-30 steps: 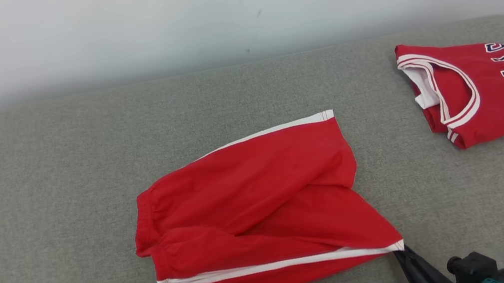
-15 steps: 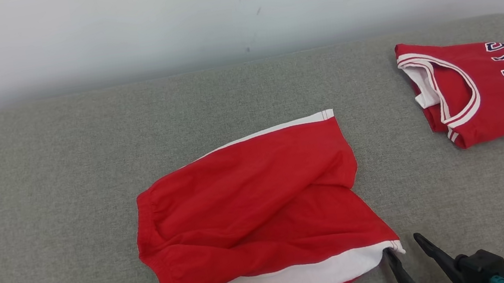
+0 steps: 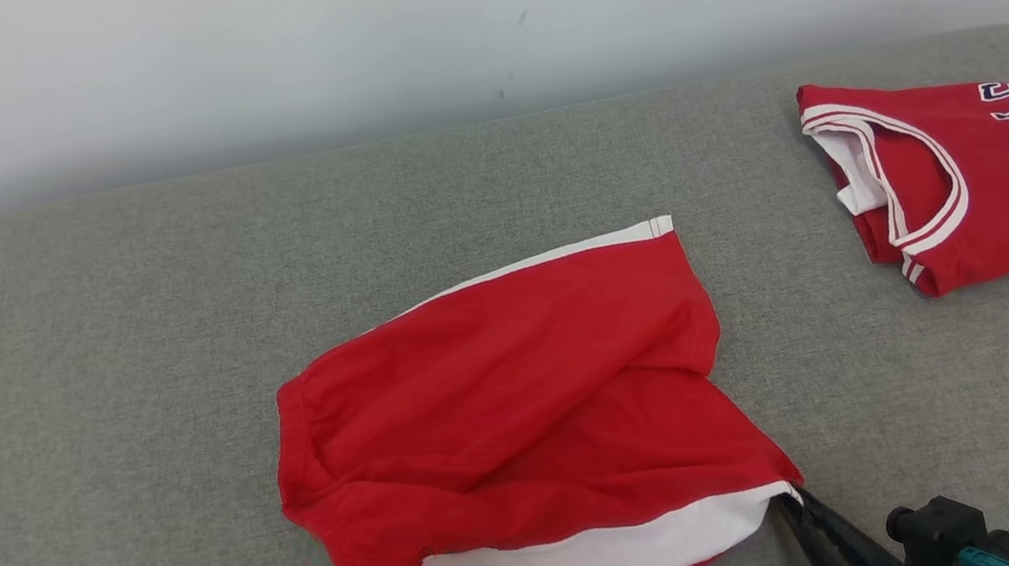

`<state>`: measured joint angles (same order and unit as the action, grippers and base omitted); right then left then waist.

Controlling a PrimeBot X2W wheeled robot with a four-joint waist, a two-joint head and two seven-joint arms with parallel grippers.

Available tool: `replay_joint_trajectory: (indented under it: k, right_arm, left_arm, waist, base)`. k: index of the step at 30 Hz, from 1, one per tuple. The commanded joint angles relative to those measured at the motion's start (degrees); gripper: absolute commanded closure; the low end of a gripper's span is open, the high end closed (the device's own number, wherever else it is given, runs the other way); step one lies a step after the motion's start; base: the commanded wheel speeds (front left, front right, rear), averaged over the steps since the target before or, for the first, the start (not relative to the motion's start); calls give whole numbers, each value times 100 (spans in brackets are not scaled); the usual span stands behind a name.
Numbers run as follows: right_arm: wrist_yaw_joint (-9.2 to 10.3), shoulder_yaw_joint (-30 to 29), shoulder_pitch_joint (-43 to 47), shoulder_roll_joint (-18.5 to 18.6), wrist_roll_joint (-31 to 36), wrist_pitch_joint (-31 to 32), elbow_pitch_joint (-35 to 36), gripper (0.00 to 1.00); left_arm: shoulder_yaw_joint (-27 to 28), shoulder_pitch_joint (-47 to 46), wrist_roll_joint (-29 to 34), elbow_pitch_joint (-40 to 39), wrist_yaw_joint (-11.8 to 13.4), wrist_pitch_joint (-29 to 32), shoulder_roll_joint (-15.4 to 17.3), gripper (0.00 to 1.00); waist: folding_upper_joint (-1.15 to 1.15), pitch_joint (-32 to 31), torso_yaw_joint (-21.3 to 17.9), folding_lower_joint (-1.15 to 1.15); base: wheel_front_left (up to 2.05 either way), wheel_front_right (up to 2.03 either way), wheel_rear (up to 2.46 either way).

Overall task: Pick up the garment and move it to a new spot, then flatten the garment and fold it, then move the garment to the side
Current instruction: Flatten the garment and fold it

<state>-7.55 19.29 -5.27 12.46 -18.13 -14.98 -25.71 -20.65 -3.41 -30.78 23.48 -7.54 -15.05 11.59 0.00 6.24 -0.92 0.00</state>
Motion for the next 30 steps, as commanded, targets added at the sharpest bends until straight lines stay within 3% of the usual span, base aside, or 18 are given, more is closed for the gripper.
replay_joint_trajectory:
  k: [1,7,13,17,21,27,30]
  right_arm:
    - [11,20,-38,-11,-45,-24,-33,100]
    - [11,13,102,87,-162,-24,90,100]
    - [11,41,321,365,-528,-24,585,100]
    - [11,50,-7,544,-653,-24,843,100]
    - [11,255,-672,799,-831,218,1006,100]
    - [11,444,-2608,1240,-1323,801,1212,100]
    - [11,429,-3831,1335,-1628,1104,1085,100]
  left_arm:
    - [-42,-92,-45,44,11,-22,3,100]
    - [-15,-70,-148,-22,12,-22,63,100]
    - [147,112,-36,-562,11,-22,185,100]
    - [149,-230,-57,-941,12,-22,364,100]
    - [-240,-983,-204,-1089,11,-21,777,100]
    - [-911,-3232,-854,-1124,12,579,1618,100]
    - [-1064,-4502,-1304,-980,12,951,1829,100]
  waist:
    - [0,-29,19,0]
    - [0,-60,37,0]
    - [0,15,51,0]
    - [0,185,70,0]
    - [0,455,133,0]
    - [0,1212,217,0]
    - [0,1668,235,0]
  base:
    - [0,0,0]
    - [0,0,0]
    - [0,0,0]
    - [0,0,0]
    - [0,0,0]
    - [0,0,0]
    - [0,0,0]
